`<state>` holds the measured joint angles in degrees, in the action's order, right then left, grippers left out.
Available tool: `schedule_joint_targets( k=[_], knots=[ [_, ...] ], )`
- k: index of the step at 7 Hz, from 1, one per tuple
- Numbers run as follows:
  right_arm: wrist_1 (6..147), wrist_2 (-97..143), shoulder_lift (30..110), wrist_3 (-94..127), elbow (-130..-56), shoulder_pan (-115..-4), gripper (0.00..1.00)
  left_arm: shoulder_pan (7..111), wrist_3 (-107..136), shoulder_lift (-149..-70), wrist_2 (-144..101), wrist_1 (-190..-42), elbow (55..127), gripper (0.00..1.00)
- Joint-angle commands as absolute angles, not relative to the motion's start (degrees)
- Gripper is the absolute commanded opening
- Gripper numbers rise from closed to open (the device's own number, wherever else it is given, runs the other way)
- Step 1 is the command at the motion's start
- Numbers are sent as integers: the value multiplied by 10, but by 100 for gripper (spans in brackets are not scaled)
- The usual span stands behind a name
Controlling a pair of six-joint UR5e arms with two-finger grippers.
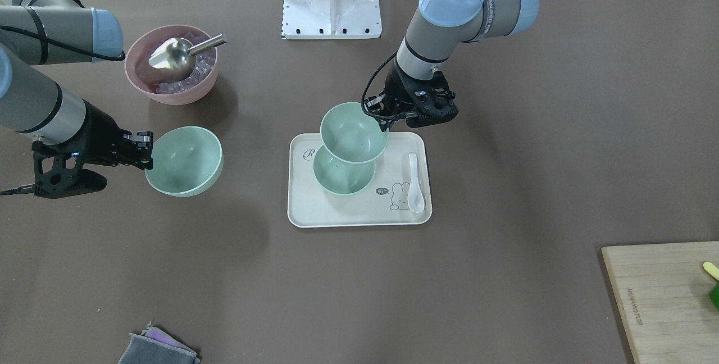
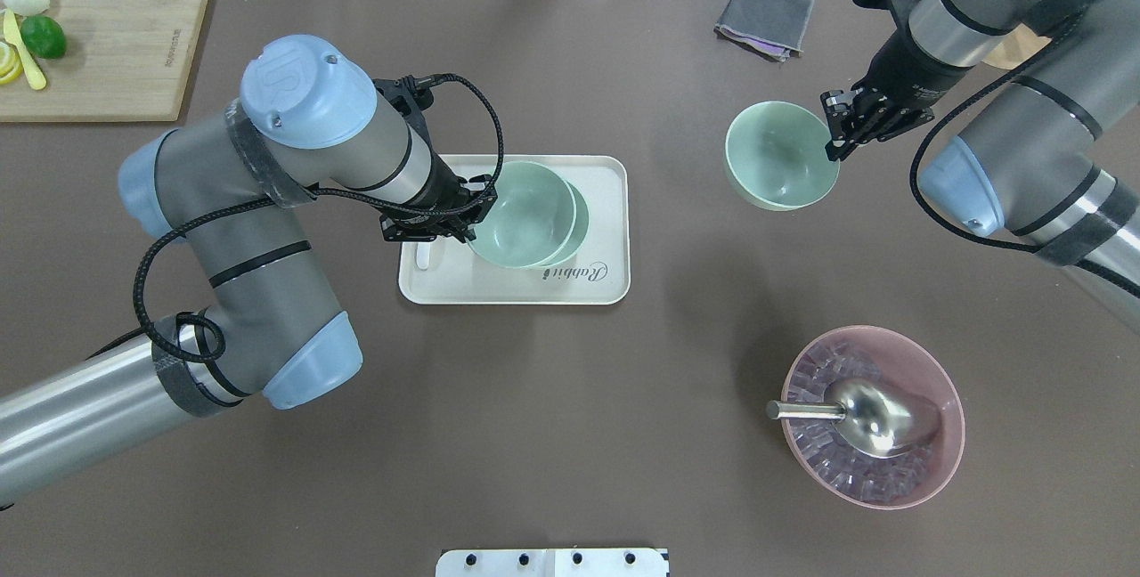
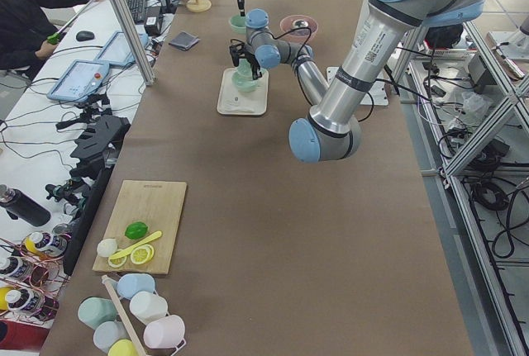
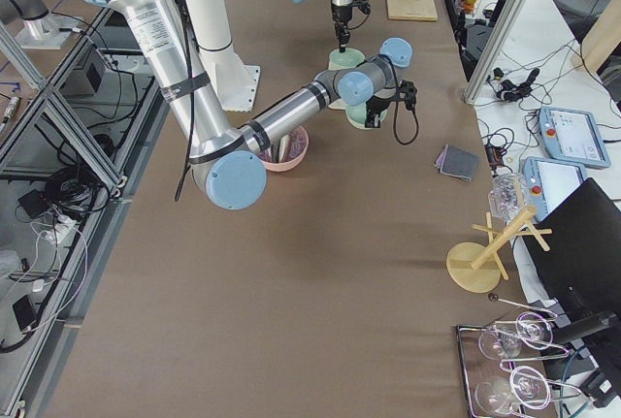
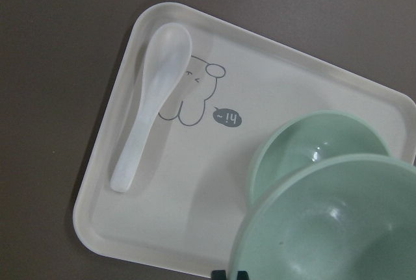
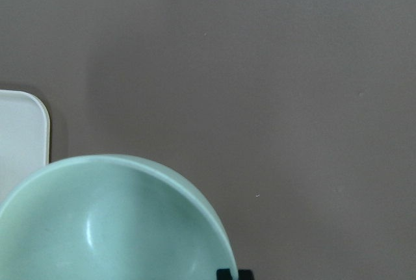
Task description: Stack green bowls together
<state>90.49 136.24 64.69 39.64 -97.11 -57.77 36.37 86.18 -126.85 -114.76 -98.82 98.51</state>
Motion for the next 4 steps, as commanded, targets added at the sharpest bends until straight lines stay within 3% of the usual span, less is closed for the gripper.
schedule_joint_targets(
  k=[1, 4],
  knots=[
    [905, 1358, 648, 396, -970, -578, 0, 363, 860, -1295, -1136, -983, 956, 0],
    [904, 1353, 649, 396, -969, -578, 0, 363, 843, -1339, -1135, -913, 932, 0]
  ],
)
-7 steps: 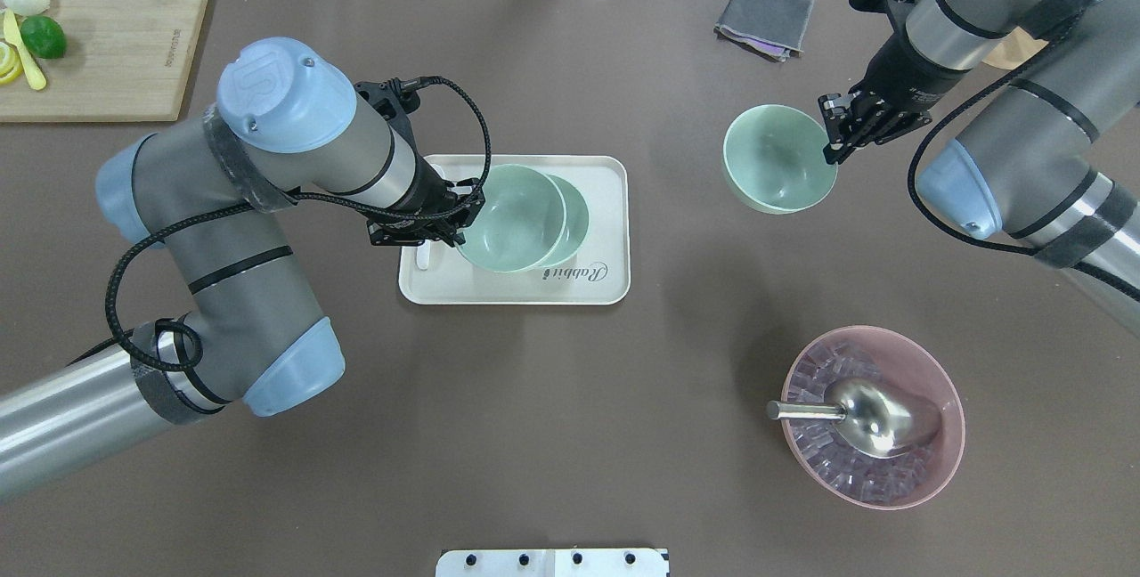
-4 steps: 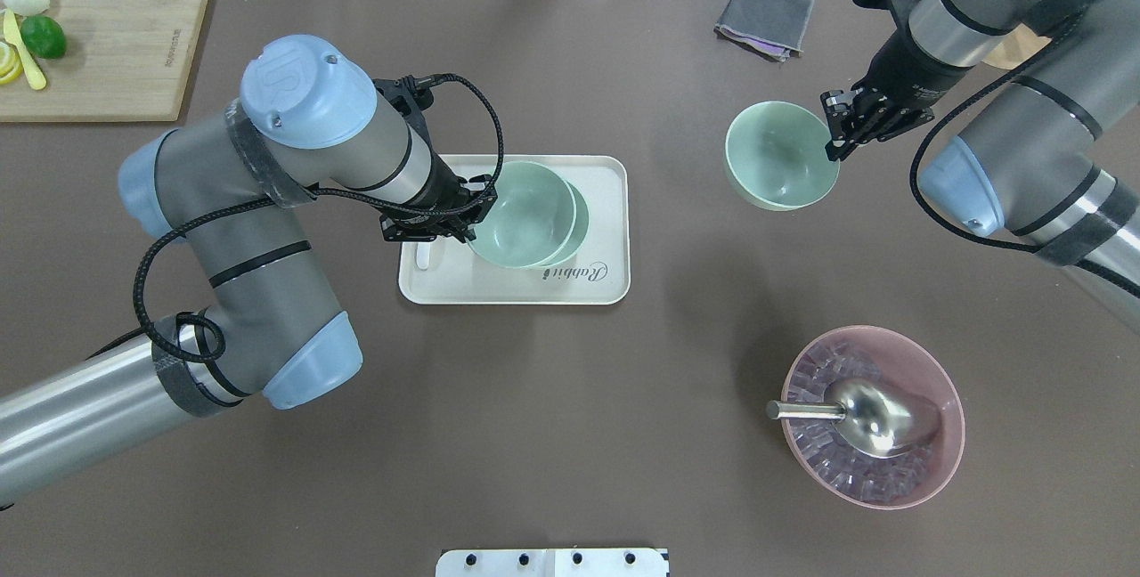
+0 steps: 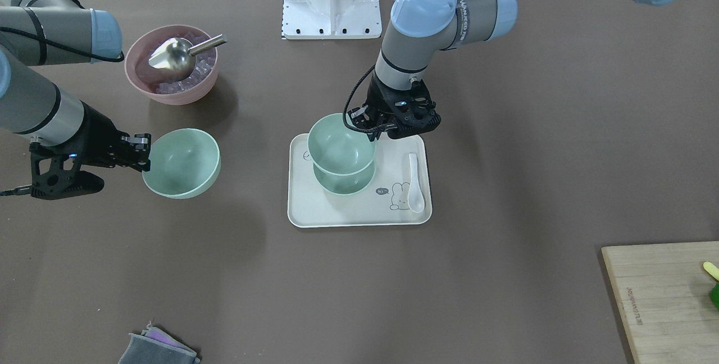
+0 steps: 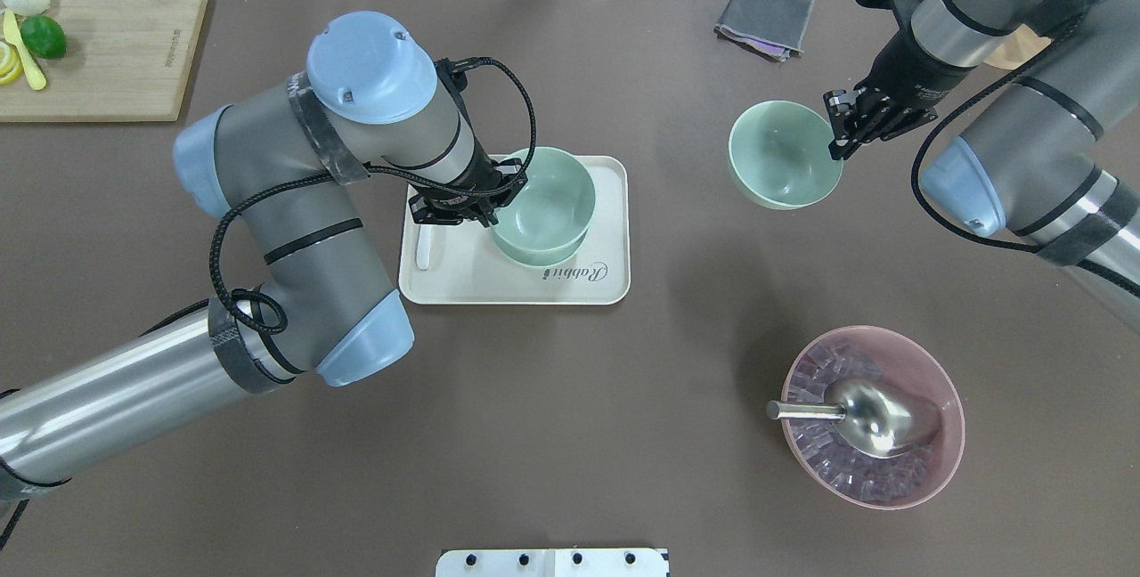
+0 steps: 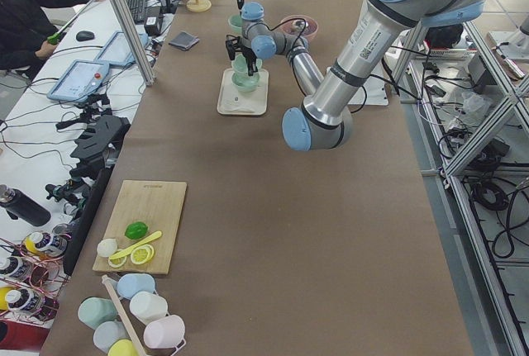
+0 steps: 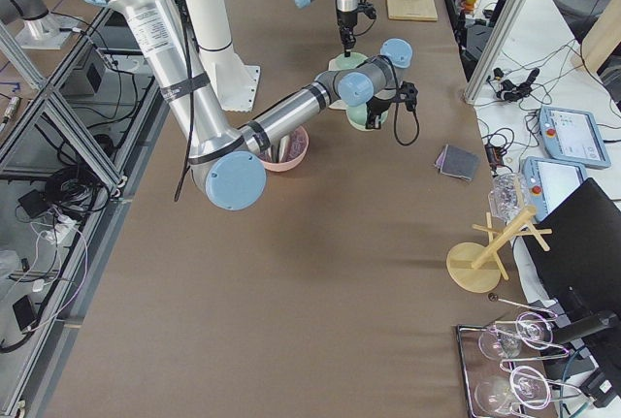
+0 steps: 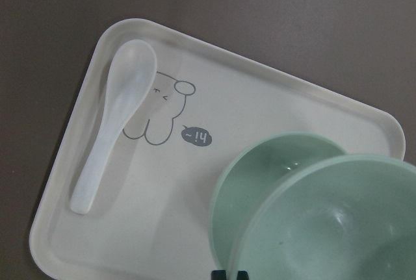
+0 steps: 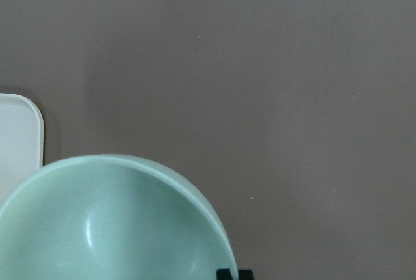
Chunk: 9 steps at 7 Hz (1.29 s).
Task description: Stack green bowls together
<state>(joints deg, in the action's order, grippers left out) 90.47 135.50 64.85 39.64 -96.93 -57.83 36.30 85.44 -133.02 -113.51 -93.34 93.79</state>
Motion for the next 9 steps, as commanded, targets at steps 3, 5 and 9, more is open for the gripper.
schedule_joint_targets(
  k=[3, 5, 9],
  knots=[
    [904, 1354, 649, 396, -969, -578, 0, 363, 835, -1344, -1142, -912, 910, 0],
    [904, 1354, 648, 396, -969, -578, 0, 364, 831, -1344, -1144, -918, 903, 0],
    [904, 1354, 649, 396, -970, -578, 0, 365, 808, -1346, -1146, -923, 890, 0]
  ],
)
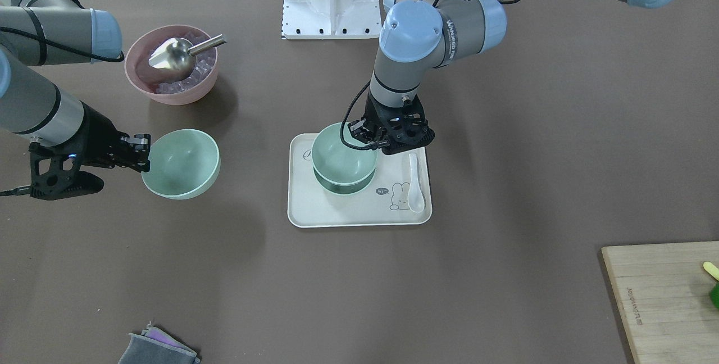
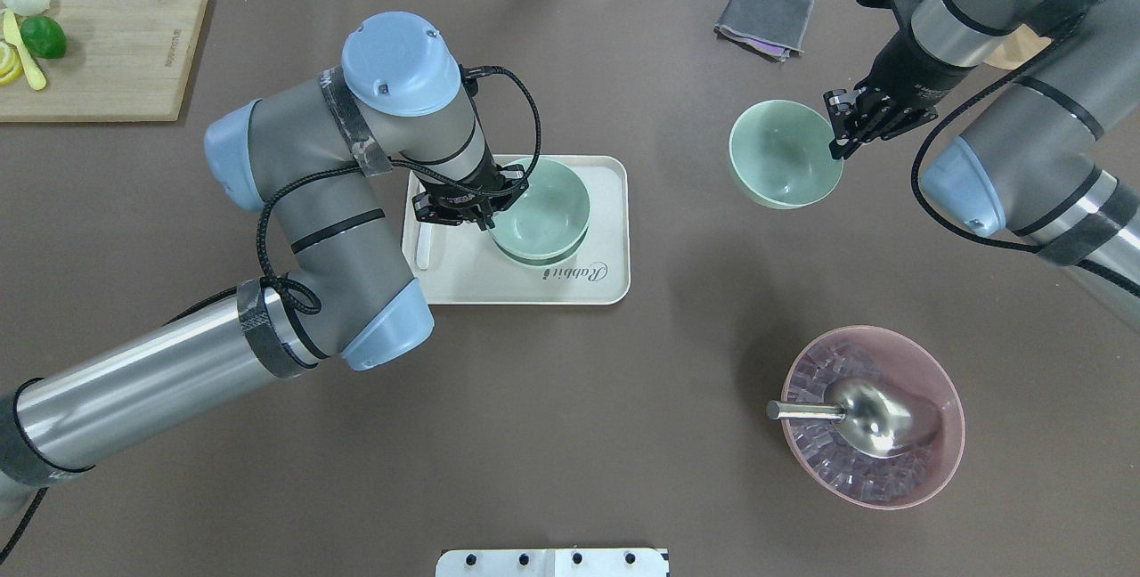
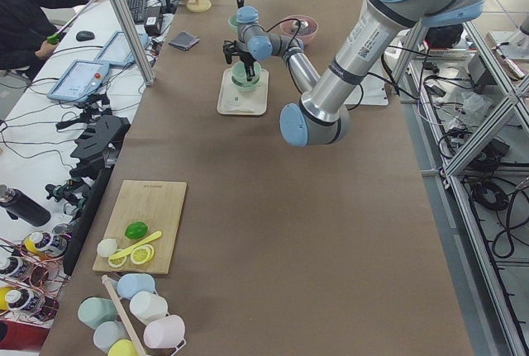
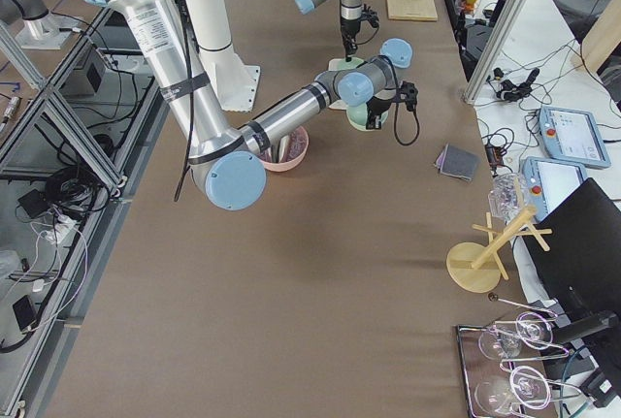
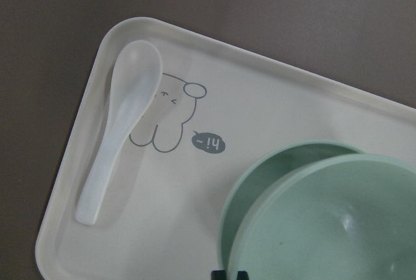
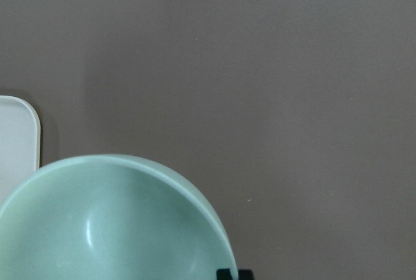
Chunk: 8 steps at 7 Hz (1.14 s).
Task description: Stack green bowls together
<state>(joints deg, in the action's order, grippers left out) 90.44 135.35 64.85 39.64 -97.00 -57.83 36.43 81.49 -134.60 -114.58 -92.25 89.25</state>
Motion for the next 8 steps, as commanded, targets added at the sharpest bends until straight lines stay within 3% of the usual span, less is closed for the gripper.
schedule_joint_targets(
  k=[1, 8],
  knots=[
    [904, 1354, 649, 396, -971, -578, 0, 364, 809, -1347, -1146, -924, 889, 0],
    [904, 1354, 650, 396, -969, -578, 0, 364, 809, -1348, -1146, -962, 855, 0]
  ],
)
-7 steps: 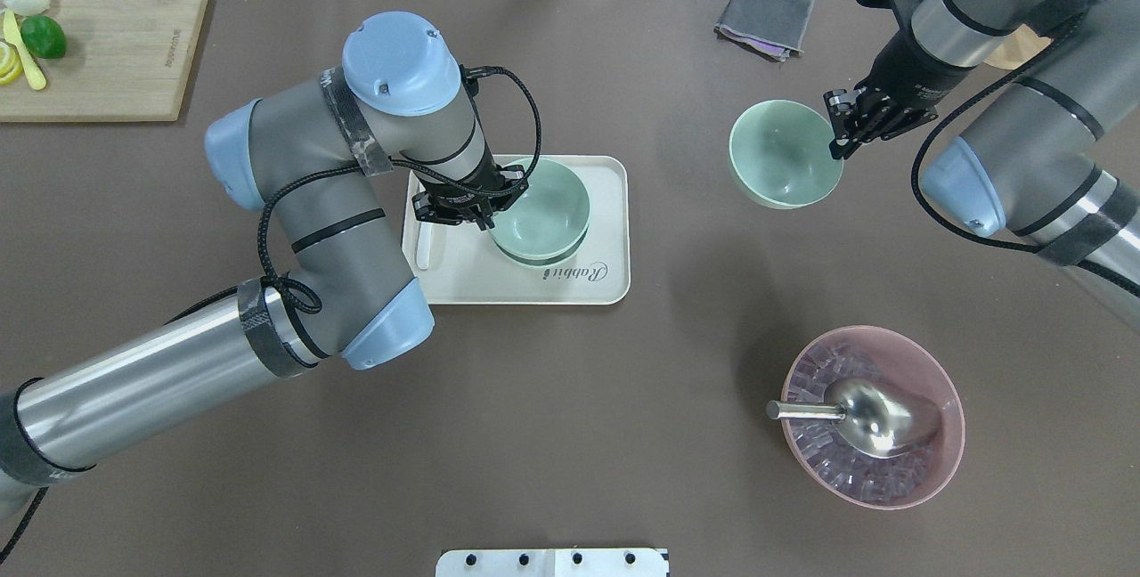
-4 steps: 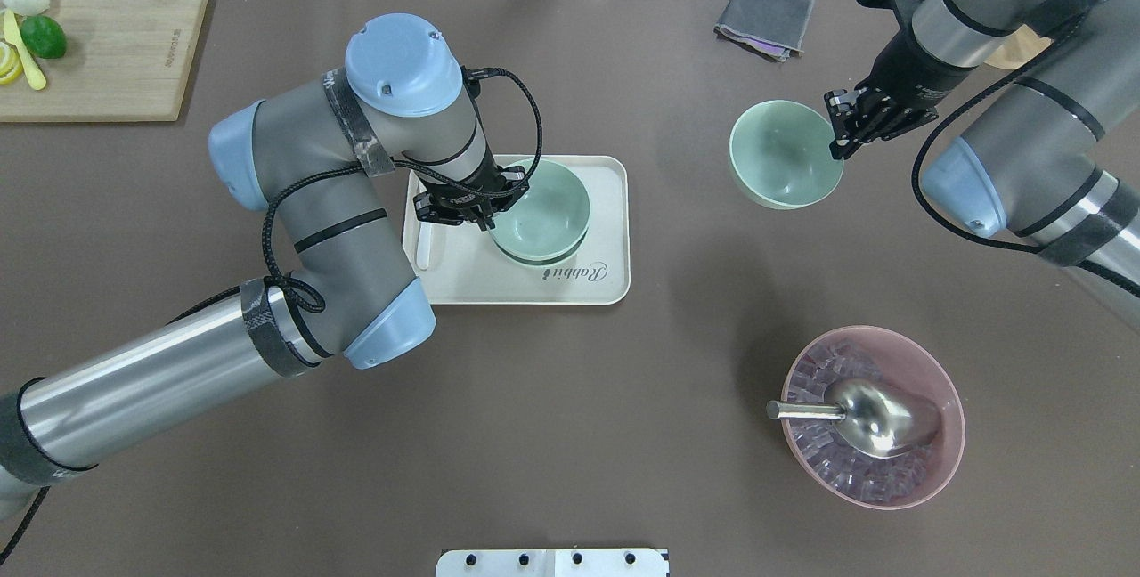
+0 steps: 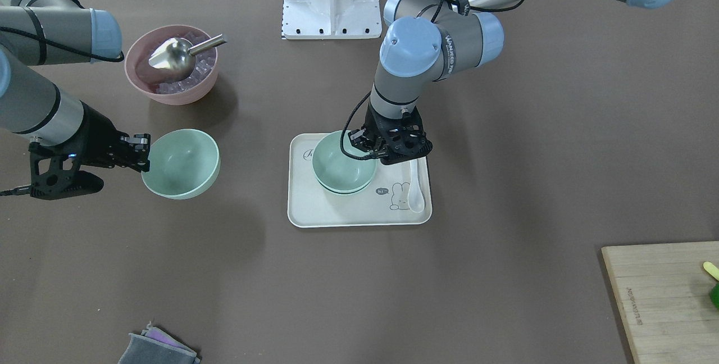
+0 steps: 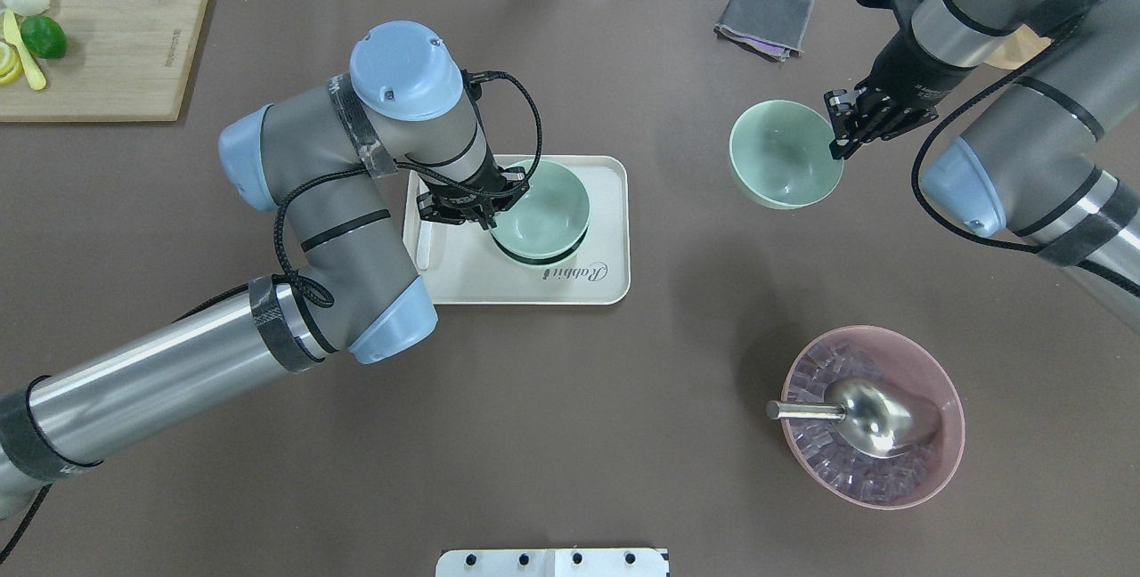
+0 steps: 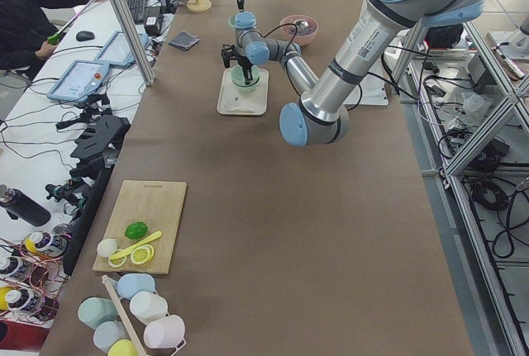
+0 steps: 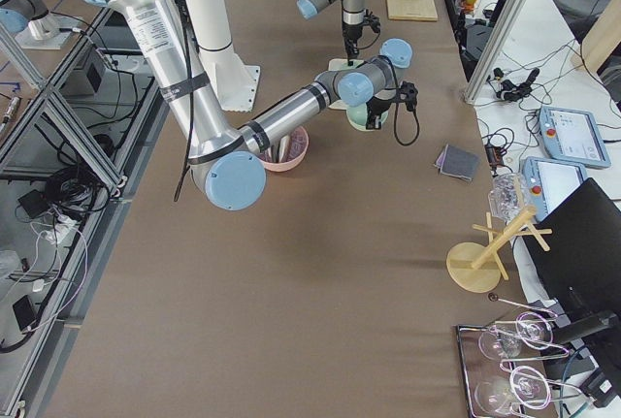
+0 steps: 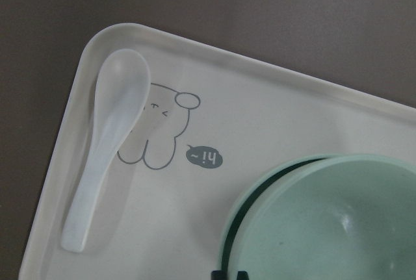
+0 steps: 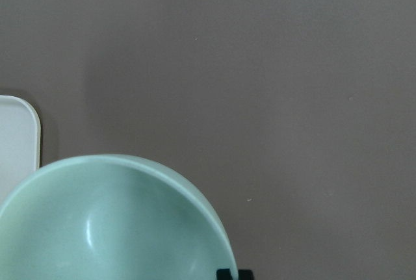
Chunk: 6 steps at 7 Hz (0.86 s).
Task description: Stack green bowls together
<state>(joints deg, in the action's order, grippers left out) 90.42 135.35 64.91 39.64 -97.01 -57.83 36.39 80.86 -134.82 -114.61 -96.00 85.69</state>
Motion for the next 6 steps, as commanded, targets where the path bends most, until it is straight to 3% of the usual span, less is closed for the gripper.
schedule_joint_targets(
  k=[1, 6],
  knots=[
    [904, 1354, 649, 396, -970, -578, 0, 363, 809, -1349, -1146, -962, 855, 0],
    [904, 1354, 649, 396, -970, -578, 0, 364, 808, -1348, -1156, -983, 846, 0]
  ],
)
